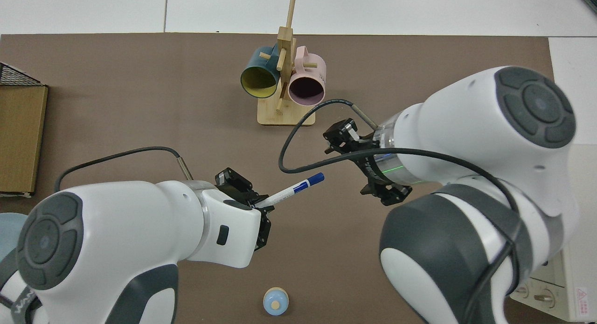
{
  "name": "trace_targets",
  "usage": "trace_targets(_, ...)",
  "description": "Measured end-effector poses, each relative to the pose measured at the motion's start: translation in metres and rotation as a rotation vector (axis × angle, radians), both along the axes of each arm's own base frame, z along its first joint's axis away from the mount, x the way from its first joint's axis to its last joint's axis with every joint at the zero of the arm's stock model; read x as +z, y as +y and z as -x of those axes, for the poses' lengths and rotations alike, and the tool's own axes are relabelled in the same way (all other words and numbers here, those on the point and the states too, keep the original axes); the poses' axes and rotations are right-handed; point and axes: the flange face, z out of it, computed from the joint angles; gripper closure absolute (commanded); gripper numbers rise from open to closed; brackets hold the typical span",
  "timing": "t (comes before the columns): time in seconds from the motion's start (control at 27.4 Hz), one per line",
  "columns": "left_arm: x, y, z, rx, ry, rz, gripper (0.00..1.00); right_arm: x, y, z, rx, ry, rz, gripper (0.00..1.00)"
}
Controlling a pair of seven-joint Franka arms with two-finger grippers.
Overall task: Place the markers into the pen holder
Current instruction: 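Open the right gripper and withdraw while the left gripper pulls the marker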
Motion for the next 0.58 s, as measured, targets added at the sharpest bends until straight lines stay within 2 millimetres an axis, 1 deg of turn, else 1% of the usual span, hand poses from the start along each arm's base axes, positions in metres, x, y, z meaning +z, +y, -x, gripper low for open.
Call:
trace_targets(0.15, -0.001, 0.004, -0.002, 0.002, -0.005, -0.015, 1.00, 0.004, -0.050, -0.009, 0.181, -0.034, 0.035, 0.00)
trace_targets(0.22, -0.001, 0.007, -0.004, 0.002, -0.012, -0.031, 1.00, 0.006, -0.078, -0.014, 0.277, -0.053, 0.056, 0.00)
trace_targets(0.33, -0.001, 0.012, -0.006, 0.006, -0.019, -0.049, 1.00, 0.006, -0.112, -0.018, 0.409, -0.070, 0.105, 0.00)
trace_targets(0.44, -0.002, 0.018, -0.009, 0.015, -0.019, -0.058, 1.00, 0.006, -0.135, -0.019, 0.538, -0.068, 0.164, 0.00)
trace_targets(0.58, -0.003, 0.030, -0.015, 0.029, -0.022, -0.079, 1.00, 0.008, -0.151, -0.019, 0.609, -0.071, 0.195, 0.00)
